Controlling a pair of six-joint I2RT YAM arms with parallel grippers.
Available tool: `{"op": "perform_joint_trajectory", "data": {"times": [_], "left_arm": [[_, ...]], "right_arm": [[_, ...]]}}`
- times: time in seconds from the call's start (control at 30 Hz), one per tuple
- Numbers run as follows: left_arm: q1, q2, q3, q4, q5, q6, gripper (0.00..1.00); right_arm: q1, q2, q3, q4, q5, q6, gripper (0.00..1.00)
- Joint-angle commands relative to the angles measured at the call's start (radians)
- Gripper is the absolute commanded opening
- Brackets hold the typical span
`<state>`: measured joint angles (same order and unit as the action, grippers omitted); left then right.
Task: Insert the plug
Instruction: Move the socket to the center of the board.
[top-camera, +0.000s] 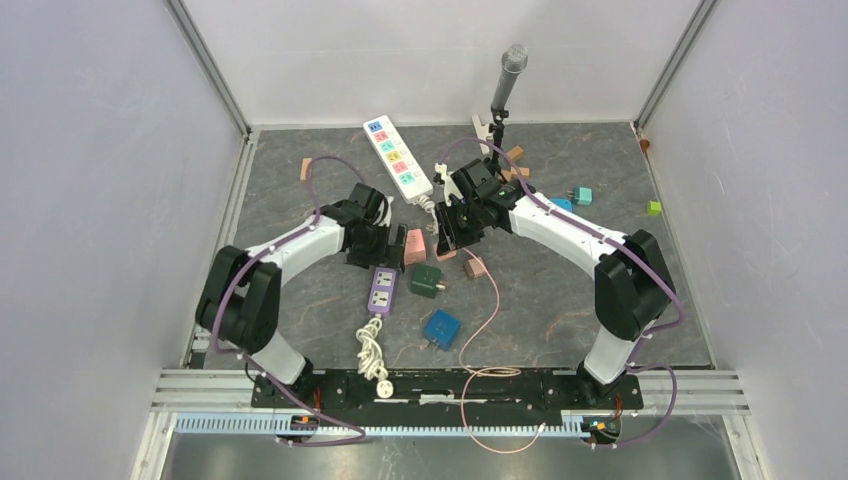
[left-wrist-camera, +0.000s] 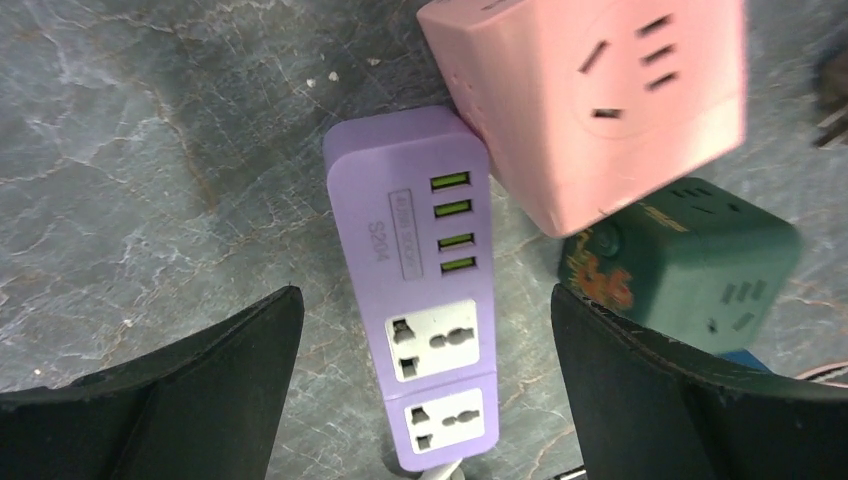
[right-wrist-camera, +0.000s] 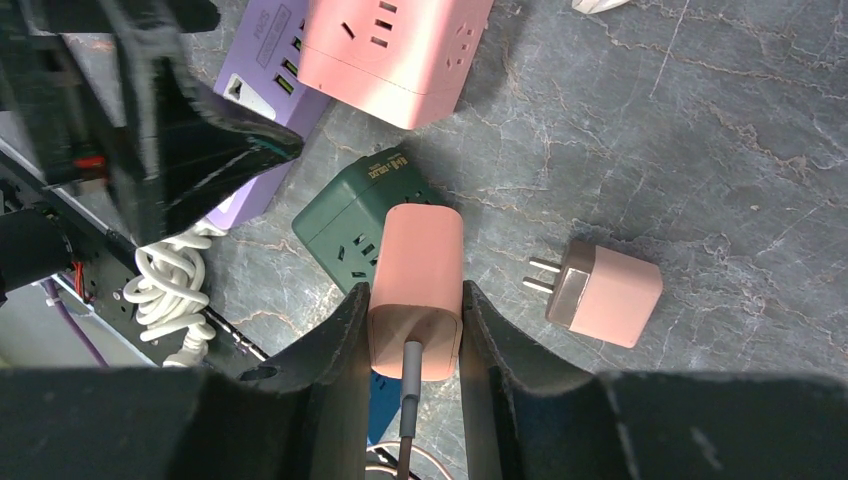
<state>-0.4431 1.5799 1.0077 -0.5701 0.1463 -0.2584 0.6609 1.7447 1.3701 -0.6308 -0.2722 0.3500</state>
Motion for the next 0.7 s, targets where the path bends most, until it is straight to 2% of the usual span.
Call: {"op": "perform_joint_trajectory", "data": {"times": [0.0, 0.1, 0.23, 0.27, 0.4, 0.47, 0.67], "left_arm": [[-0.018, 0.079, 0.013, 0.021, -0.027, 0.039, 1.0], [-0.028, 0.137, 0.048, 0.006, -0.075, 0.015, 0.99], [-0.028, 0.201, 0.101, -0.045, -0.18, -0.065, 0.91], [-0.026, 0.205, 0.107, -0.051, -0.201, -0.087, 0.87], [-0.021, 0.208, 0.117, -0.071, -0.272, -0.213, 0.45], [-0.014, 0.201, 0.116, -0.089, -0.309, -0.286, 0.33], [0.051, 0.129, 0.046, -0.111, -0.341, -0.545, 0.16]], "right_arm": [[0.003, -0.012, 0.014, 0.003, 0.003, -0.02, 0.0], [0.003, -0.017, 0.022, -0.006, 0.008, -0.034, 0.0], [0.003, -0.025, 0.03, -0.005, 0.008, -0.042, 0.01], [0.003, -0.024, 0.035, -0.008, 0.008, -0.044, 0.01], [0.007, -0.004, 0.081, -0.029, 0.009, -0.055, 0.0], [0.012, 0.016, 0.116, -0.043, 0.017, -0.059, 0.0], [0.049, 0.095, 0.254, -0.088, 0.021, -0.072, 0.0]]}}
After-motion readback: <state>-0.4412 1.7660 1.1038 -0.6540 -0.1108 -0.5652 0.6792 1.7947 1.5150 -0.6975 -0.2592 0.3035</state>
